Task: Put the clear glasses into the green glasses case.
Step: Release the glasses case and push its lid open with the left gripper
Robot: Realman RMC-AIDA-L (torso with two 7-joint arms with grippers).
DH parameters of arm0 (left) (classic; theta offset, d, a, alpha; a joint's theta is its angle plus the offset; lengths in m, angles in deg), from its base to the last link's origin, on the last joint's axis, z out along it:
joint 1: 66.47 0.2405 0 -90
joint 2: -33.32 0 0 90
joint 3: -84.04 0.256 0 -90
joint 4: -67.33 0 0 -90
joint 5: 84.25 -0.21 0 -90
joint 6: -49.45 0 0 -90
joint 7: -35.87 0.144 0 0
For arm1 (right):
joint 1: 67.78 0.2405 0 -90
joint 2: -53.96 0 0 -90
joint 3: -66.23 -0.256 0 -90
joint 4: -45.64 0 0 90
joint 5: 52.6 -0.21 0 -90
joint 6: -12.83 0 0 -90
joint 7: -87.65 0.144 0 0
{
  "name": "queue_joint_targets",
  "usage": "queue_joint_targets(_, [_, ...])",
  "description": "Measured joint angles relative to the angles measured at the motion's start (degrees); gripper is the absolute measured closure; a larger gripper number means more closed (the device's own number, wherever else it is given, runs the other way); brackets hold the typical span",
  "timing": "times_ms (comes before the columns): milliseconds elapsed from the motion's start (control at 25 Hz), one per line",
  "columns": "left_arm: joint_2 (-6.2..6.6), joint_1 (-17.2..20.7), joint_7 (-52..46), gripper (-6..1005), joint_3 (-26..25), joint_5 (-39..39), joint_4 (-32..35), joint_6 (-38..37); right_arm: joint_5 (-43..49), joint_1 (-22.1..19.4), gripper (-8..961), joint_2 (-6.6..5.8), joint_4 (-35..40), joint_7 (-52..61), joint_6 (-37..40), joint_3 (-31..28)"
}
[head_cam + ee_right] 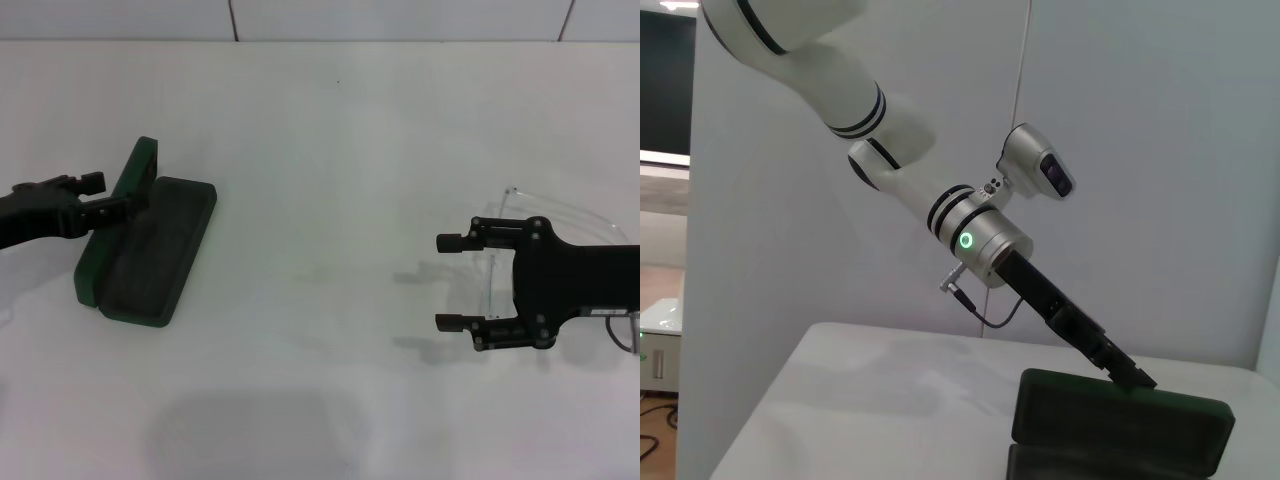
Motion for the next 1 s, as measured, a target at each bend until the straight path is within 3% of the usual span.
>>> queue_joint_targets(600, [0.0, -1.25, -0.09, 181, 0.09, -4.01, 0.7, 1.7, 0.04, -0.44, 217, -0.08, 0.66, -0.03, -0.2, -0.15])
queue_joint_targets(1000, [-0.02, -2.3, -3.67, 570, 0.09, -4.49, 0.7, 1.46, -0.19, -0.68, 219, -0.3, 0.73, -0.42, -0.19, -0.15])
